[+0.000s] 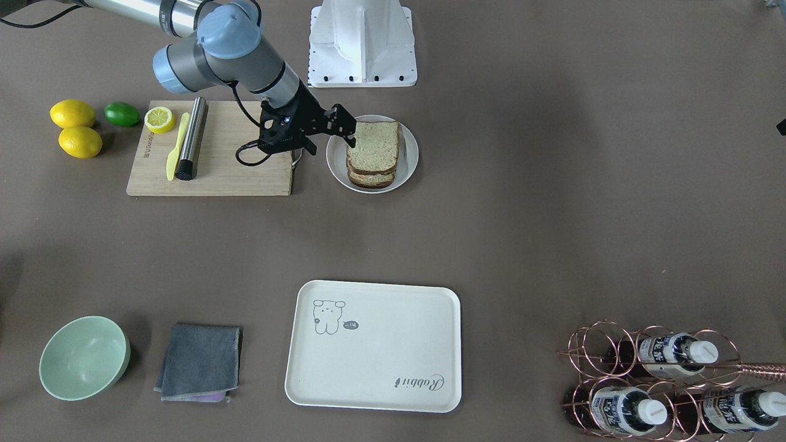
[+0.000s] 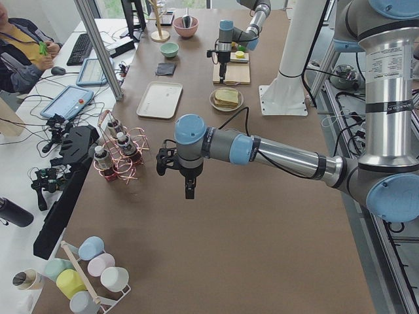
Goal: Make sandwich and place on tray
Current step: 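Move the left gripper toward the white plate while the right arm withdraws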
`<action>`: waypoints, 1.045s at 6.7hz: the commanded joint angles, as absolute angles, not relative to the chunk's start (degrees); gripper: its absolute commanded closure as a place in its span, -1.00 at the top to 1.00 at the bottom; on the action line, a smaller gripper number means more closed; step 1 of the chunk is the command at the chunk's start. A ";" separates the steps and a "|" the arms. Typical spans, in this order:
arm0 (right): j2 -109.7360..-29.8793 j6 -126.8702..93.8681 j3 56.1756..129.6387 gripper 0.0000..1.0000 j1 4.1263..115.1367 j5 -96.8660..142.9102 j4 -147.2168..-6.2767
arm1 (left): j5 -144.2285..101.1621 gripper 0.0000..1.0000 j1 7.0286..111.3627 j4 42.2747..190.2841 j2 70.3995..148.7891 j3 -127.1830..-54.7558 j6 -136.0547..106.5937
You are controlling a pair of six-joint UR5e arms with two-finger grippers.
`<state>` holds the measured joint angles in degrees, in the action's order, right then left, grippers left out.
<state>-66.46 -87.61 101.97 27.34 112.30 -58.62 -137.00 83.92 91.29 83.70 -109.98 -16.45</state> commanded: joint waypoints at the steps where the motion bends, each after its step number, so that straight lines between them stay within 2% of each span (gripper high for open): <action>1: -69.60 -85.10 105.11 0.99 33.02 117.84 -62.21 | -137.81 0.95 74.85 105.56 82.79 -109.95 -30.33; 4: -77.67 -74.99 107.58 0.99 40.32 124.96 -62.31 | -137.64 0.94 59.38 120.11 85.50 -110.04 -54.31; 7: -86.90 -58.33 107.32 0.99 51.11 132.42 -62.23 | -126.96 0.93 40.40 120.94 96.65 -110.13 -74.66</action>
<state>-83.41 -64.95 107.47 46.57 129.22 -62.26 -131.78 47.43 120.73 92.60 -110.18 -67.80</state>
